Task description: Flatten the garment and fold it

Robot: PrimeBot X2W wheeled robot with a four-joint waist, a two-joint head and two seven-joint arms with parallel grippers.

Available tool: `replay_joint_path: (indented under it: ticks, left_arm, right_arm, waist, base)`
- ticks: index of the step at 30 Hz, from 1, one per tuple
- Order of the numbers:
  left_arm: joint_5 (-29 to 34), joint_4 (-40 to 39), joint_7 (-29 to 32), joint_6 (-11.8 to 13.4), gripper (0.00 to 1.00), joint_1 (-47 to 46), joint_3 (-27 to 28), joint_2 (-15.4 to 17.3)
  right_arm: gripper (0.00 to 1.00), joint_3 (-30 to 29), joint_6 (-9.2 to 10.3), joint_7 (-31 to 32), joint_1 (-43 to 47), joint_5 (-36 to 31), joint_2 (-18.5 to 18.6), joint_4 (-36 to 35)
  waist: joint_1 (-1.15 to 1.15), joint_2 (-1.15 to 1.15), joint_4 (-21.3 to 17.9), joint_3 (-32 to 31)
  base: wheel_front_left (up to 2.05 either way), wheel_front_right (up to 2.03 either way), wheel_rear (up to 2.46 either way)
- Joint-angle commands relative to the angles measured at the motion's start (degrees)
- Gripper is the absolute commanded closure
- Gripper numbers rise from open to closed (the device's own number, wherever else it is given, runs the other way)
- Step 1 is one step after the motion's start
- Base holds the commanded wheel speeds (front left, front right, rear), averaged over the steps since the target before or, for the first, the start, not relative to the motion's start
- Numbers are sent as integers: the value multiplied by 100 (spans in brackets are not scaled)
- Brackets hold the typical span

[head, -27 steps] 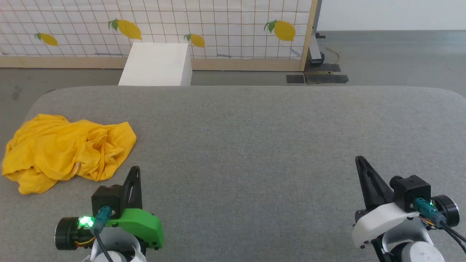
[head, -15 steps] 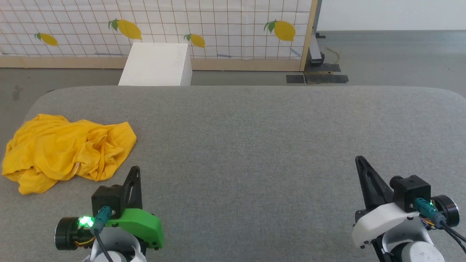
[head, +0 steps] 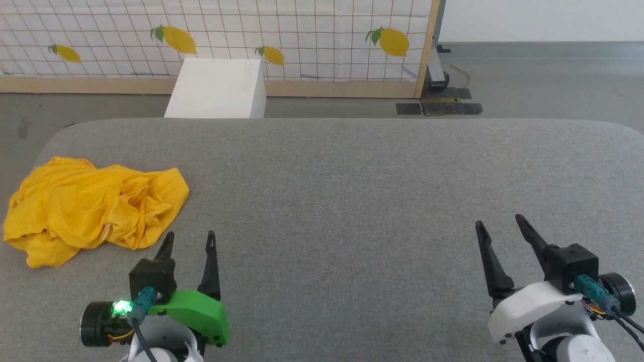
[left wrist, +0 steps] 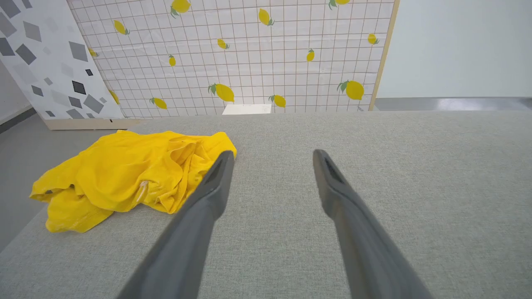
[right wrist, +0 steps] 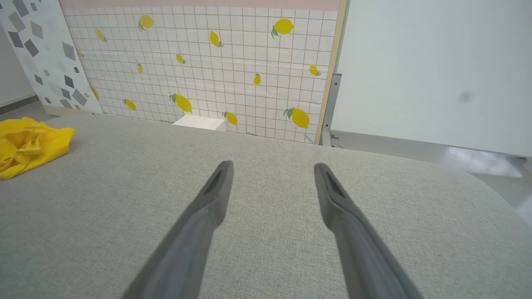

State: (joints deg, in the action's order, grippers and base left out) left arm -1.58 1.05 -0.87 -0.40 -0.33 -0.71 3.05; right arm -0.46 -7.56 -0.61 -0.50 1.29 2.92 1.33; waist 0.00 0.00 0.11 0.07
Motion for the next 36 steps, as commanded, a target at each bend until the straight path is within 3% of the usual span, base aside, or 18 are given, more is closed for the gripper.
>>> replay_joint_path:
  ticks: [1, 17, 36]
  left_arm:
    - [-34, 30, -57, 33, 0, -9, -13, -2]
    - [-184, 155, -245, 95, 0, -30, -45, -4]
    - [-322, 265, -469, 172, 0, 87, 5, -6]
  right_arm:
    - [0, -29, 1, -75, 31, 70, 0, 46]
    - [0, -137, 2, -264, 64, 205, -1, 232]
    - [0, -170, 3, -490, 152, 391, -1, 474]
  waist:
    - [0, 0, 2, 2]
    - [0, 0, 175, -9]
    - [0, 0, 930, -69]
  base:
    - [0, 0, 0]
    - [0, 0, 0]
    - [0, 0, 0]
